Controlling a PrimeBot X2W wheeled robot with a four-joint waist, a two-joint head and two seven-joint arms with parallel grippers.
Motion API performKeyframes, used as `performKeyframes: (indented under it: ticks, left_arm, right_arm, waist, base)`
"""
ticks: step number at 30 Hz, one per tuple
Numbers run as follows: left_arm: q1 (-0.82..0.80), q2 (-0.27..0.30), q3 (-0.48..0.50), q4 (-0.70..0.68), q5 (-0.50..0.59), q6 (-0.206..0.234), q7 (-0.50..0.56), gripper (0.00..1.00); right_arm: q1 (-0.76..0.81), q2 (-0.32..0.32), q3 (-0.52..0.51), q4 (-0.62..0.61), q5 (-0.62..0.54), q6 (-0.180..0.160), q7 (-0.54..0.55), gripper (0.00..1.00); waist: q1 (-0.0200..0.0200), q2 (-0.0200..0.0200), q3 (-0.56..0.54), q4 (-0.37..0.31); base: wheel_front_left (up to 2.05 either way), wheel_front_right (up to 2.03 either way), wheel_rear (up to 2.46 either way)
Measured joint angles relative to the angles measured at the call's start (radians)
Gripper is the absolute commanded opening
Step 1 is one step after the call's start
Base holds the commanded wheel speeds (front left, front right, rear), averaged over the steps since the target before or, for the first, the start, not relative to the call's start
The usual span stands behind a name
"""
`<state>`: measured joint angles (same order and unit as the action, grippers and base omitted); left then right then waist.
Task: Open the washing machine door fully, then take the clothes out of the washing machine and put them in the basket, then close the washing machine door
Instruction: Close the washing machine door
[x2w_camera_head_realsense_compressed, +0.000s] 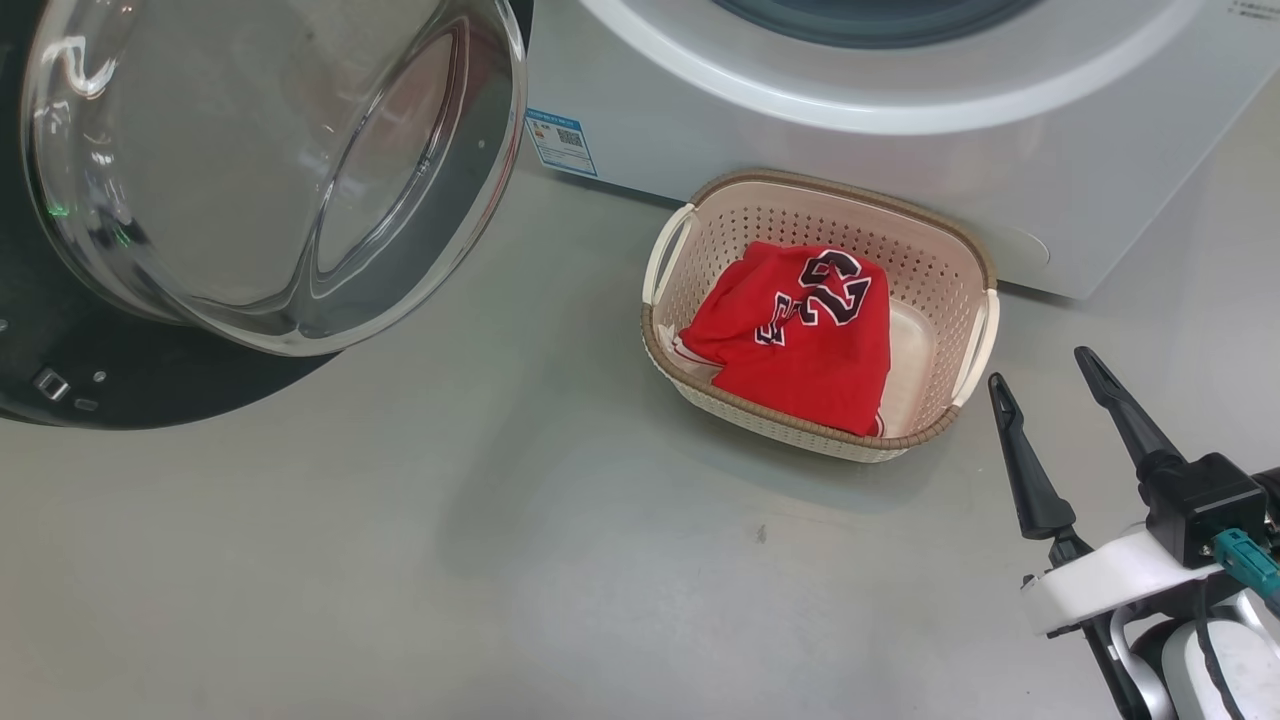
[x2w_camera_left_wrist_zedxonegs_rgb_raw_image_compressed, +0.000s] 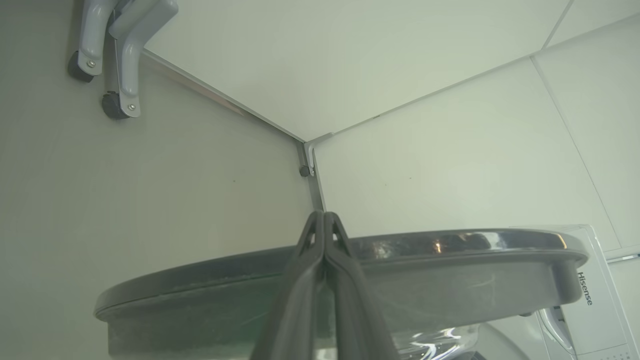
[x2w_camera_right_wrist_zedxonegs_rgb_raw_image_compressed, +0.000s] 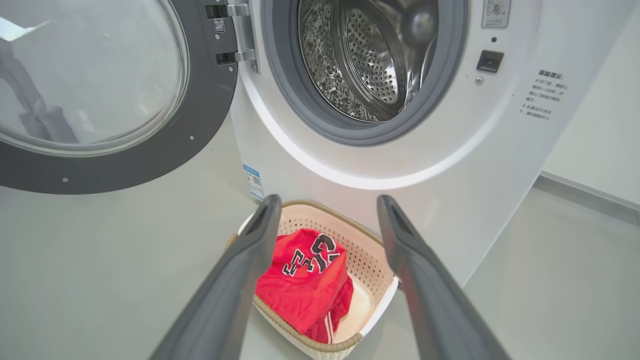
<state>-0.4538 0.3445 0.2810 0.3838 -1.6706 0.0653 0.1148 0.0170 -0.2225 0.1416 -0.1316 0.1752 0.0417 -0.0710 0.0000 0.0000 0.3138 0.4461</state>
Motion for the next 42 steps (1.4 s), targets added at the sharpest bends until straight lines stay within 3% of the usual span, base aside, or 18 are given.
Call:
performKeyframes:
  ticks: [4,22,29,42]
  left_arm:
    - [-0.01,0.013,-0.015,0.03,0.0,-0.002,0.018,0.0]
    - [-0.024,0.048,-0.055,0.093,-0.066,-0.1,0.213,0.0]
    - [-0.024,0.021,-0.084,0.092,-0.126,-0.141,0.322,0.0]
    - [-0.01,-0.005,-0.132,0.04,-0.183,-0.177,0.497,0.0]
  right_arm:
    - [0.0,-0.001,-0.001,-0.002,0.001,0.0,0.009,1.0]
    - [-0.006,-0.014,-0.005,-0.013,0.003,0.0,0.022,1.0]
    - [-0.006,-0.015,-0.006,-0.018,0.006,0.0,0.022,1.0]
    - [-0.005,-0.008,-0.011,-0.018,0.016,-0.002,0.022,1.0]
  waist:
    - [0.0,0.0,0.004,0.002]
    - [0.0,0.0,0.01,0.01]
    - [0.0,0.0,0.009,0.015]
    - [0.0,0.0,-0.002,0.026]
  base:
    - [0.0,0.0,0.0]
    - [0.0,0.0,0.0]
    - [0.0,0.0,0.0]
    - [0.0,0.0,0.0]
